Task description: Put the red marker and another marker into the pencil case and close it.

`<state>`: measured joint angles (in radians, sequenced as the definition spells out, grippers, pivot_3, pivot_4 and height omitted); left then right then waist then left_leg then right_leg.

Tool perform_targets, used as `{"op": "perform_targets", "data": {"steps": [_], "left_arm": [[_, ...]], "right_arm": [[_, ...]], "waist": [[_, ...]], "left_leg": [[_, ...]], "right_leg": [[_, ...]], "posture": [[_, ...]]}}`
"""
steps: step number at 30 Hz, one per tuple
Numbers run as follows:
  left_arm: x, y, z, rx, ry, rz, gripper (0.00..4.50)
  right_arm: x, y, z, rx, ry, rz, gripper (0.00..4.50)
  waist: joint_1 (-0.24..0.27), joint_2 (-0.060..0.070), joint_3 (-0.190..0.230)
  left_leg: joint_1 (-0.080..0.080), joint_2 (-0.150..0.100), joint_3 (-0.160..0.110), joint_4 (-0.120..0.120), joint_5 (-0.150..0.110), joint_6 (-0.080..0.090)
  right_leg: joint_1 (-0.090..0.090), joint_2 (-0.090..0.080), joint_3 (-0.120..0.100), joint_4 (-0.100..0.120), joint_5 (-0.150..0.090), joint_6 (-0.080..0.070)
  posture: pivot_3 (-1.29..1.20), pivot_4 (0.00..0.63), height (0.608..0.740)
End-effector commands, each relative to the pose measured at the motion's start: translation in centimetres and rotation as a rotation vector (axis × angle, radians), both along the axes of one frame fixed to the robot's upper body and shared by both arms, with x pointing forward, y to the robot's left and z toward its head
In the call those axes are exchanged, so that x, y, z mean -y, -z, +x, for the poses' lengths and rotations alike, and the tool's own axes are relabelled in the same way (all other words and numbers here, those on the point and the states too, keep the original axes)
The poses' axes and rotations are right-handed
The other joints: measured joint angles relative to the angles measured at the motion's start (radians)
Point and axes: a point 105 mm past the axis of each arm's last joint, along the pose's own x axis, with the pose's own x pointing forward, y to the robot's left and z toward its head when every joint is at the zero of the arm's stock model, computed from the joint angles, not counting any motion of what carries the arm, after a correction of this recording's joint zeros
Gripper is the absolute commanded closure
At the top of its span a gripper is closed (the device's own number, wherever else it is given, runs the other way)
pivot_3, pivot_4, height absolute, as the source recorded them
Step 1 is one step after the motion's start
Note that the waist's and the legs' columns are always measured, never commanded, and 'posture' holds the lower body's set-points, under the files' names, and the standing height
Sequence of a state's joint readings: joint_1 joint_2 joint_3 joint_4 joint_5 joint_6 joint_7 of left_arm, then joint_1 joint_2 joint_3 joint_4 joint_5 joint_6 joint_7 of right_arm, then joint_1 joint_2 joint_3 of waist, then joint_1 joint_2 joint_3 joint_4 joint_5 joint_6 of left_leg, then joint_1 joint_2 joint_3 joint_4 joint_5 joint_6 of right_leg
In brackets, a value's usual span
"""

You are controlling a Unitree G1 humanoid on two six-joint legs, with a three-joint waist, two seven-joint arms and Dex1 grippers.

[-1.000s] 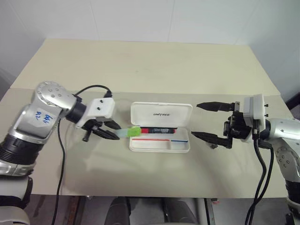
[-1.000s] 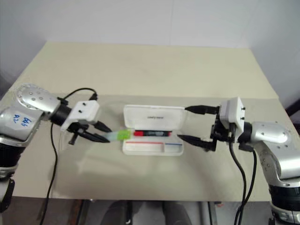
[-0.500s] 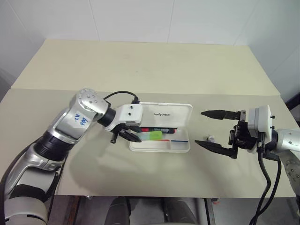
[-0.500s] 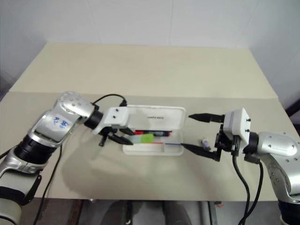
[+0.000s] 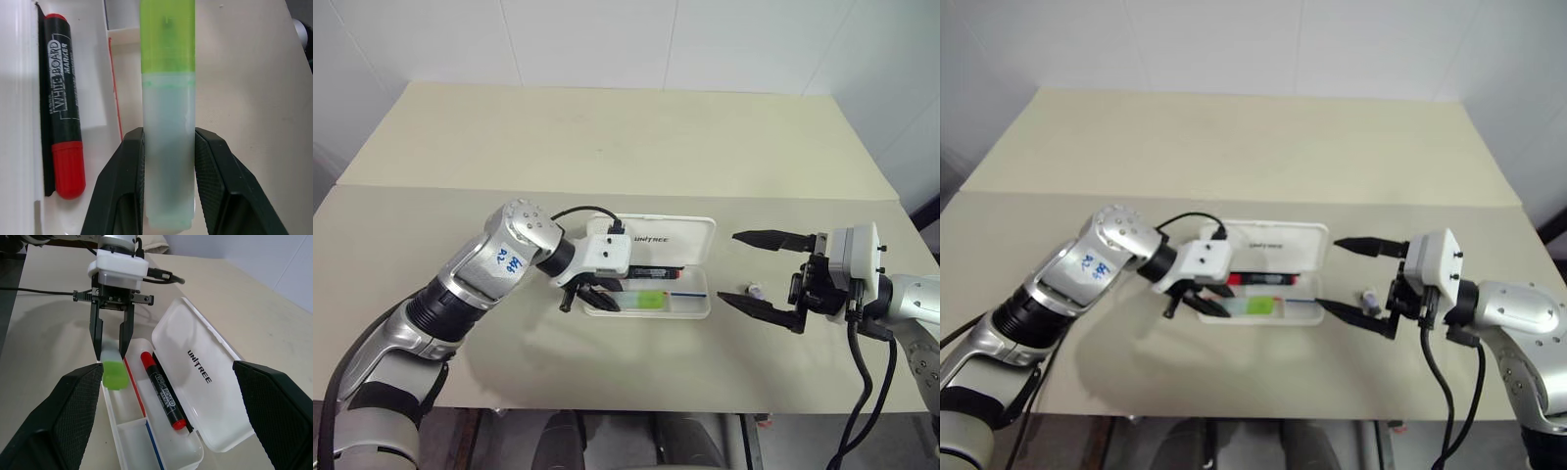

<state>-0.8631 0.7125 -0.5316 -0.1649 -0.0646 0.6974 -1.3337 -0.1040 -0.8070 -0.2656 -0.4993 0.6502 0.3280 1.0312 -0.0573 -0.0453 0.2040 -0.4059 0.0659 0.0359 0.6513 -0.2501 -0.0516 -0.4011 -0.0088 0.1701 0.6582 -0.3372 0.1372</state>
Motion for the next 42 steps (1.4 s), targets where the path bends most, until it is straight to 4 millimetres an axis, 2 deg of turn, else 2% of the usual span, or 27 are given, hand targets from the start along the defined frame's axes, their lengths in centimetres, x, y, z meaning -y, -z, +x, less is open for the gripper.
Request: {"op": "perform_targets", "data": {"steps": [1, 4, 9, 13, 17, 21, 24, 29, 36, 42], "left_arm": [[0.3, -0.8, 0.7, 0.073, 0.012, 0.015, 2.72], [0.3, -0.8, 1.3, 0.101, 0.002, 0.016, 1.75], [1.4, -1.4, 0.8, 0.09, 0.037, -0.034, 0.08], [2.9, -2.8, -0.4, 0.034, 0.089, -0.131, 0.03], [3.2, -3.9, -0.9, 0.023, 0.117, -0.195, 0.03], [1.9, -4.7, 0.1, 0.087, 0.139, -0.246, 0.03], [0.7, -6.4, 0.8, 0.109, 0.152, -0.377, 0.03], [-3.0, -7.7, 2.0, 0.169, 0.121, -0.486, 0.03], [-5.1, -9.9, 1.6, 0.168, 0.044, -0.604, 0.03], [-7.1, -10.6, 1.4, 0.223, 0.005, -0.594, 0.03]], "right_arm": [[-0.4, -1.1, -0.4, 0.058, -0.013, 0.022, 0.0], [-0.4, -1.1, -0.4, 0.061, -0.011, 0.027, 0.0], [-0.5, -1.0, -0.4, 0.064, -0.007, 0.033, 0.0], [-0.6, -1.1, -0.2, 0.066, -0.008, 0.039, 0.0], [-0.3, -1.1, 0.1, 0.003, 0.012, 0.049, 0.0], [0.3, -1.4, 0.5, -0.103, 0.064, 0.061, 0.0], [1.4, -0.8, 1.7, -0.193, 0.235, 0.017, 0.0], [4.0, 1.3, 2.2, -0.399, 0.496, -0.066, 0.0], [8.2, 4.6, 1.8, -0.579, 0.793, -0.198, 0.0], [9.4, 6.4, 2.3, -0.665, 0.889, -0.216, 0.0]], "waist": [[0.0, 0.0, 0.0], [0.001, 0.0, 0.0], [0.001, 0.0, 0.0], [0.001, 0.0, 0.0], [0.0, 0.0, 0.0], [-0.001, 0.0, 0.0], [0.001, 0.0, 0.0], [-0.001, 0.0, 0.0], [0.003, 0.0, 0.0], [-0.004, 0.0, 0.0]], "left_leg": [[0.0, 0.0, 0.0, 0.0, 0.0, 0.0], [0.0, 0.0, 0.0, 0.0, 0.0, 0.0], [0.0, 0.0, 0.0, 0.0, 0.0, 0.0], [0.0, 0.0, 0.0, -0.001, 0.0, 0.0], [0.0, 0.0, 0.0, -0.001, 0.0, 0.0], [0.001, 0.0, 0.0, 0.0, 0.0, 0.0], [0.001, 0.0, 0.0, 0.0, 0.0, 0.0], [0.001, 0.0, 0.0, -0.002, 0.0, 0.0], [-0.001, 0.0, 0.0, -0.003, 0.0, 0.001], [-0.001, 0.0, 0.0, -0.003, 0.0, 0.001]], "right_leg": [[0.0, 0.0, 0.0, 0.0, 0.0, 0.0], [0.0, 0.0, 0.0, 0.0, 0.0, 0.0], [0.001, 0.0, 0.0, -0.001, 0.0, 0.0], [0.001, 0.0, 0.0, -0.001, 0.0, 0.0], [0.001, 0.0, 0.0, -0.001, 0.0, 0.0], [0.001, 0.0, 0.0, -0.001, 0.0, 0.0], [0.001, -0.001, 0.0, -0.001, 0.0, 0.0], [0.001, -0.001, 0.0, -0.002, 0.0, -0.001], [0.0, -0.001, -0.001, -0.005, -0.001, 0.0], [0.0, -0.001, 0.0, -0.004, -0.001, 0.0]], "posture": [[0.0, 0.15, 0.74], [0.0, 0.15, 0.74], [0.0, 0.15, 0.74], [0.0, 0.15, 0.74], [0.0, 0.15, 0.74], [0.0, 0.15, 0.74], [0.0, 0.15, 0.74], [0.0, 0.15, 0.74], [0.0, 0.15, 0.74], [0.0, 0.15, 0.74]]}}
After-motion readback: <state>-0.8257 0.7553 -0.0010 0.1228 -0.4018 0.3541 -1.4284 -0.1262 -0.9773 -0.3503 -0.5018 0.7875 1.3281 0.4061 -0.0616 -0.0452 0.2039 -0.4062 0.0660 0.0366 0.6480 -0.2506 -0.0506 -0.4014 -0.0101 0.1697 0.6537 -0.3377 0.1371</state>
